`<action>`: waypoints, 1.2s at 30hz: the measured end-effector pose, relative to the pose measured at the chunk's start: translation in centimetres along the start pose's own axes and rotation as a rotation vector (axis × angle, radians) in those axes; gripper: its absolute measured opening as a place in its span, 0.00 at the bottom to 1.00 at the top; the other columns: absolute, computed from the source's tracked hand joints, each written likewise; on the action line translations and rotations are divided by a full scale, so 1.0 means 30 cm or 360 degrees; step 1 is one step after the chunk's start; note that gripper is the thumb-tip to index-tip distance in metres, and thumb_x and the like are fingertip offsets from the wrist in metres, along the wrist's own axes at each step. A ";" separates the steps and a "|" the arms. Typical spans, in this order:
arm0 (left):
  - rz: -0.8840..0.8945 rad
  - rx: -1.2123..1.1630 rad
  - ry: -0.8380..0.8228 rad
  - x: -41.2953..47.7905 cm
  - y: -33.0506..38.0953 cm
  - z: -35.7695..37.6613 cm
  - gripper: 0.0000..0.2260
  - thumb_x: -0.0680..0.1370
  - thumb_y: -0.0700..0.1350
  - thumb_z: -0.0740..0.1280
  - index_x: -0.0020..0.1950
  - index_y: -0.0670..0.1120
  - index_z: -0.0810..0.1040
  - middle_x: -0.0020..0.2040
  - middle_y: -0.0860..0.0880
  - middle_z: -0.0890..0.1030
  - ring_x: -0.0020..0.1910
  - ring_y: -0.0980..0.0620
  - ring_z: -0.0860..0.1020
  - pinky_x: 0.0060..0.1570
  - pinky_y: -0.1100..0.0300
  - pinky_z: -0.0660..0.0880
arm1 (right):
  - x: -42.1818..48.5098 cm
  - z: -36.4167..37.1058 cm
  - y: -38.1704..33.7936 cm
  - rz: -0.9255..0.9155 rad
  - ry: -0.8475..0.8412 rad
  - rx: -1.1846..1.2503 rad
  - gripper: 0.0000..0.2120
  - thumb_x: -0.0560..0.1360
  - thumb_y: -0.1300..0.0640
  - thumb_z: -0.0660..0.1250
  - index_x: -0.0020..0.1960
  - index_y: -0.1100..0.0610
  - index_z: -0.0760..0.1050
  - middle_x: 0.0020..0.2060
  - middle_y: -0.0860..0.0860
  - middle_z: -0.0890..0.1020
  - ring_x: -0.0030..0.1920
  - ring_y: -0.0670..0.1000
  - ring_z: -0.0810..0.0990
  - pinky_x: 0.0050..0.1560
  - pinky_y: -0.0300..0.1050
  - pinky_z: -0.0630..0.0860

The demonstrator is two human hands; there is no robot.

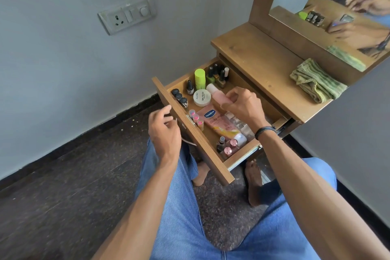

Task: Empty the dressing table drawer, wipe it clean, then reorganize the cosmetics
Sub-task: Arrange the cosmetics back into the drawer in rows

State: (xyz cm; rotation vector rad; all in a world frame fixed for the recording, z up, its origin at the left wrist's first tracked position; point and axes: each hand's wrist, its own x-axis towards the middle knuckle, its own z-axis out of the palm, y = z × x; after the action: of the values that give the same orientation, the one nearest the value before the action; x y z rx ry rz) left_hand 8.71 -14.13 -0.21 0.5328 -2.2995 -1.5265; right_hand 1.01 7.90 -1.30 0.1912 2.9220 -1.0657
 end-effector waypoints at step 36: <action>-0.0382 -0.0228 -0.0556 0.339 0.124 0.075 0.16 0.77 0.42 0.73 0.64 0.45 0.79 0.55 0.49 0.82 0.52 0.51 0.82 0.46 0.56 0.83 | 0.157 0.203 -0.145 -0.0212 -0.0174 -0.0478 0.30 0.70 0.46 0.78 0.63 0.56 0.68 0.53 0.55 0.78 0.49 0.56 0.78 0.47 0.54 0.79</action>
State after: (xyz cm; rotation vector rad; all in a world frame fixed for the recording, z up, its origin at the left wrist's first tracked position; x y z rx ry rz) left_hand -1.72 -15.86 3.04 0.5564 -2.4181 -2.0228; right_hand -4.30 1.20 -3.49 -0.0673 2.9785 -0.6114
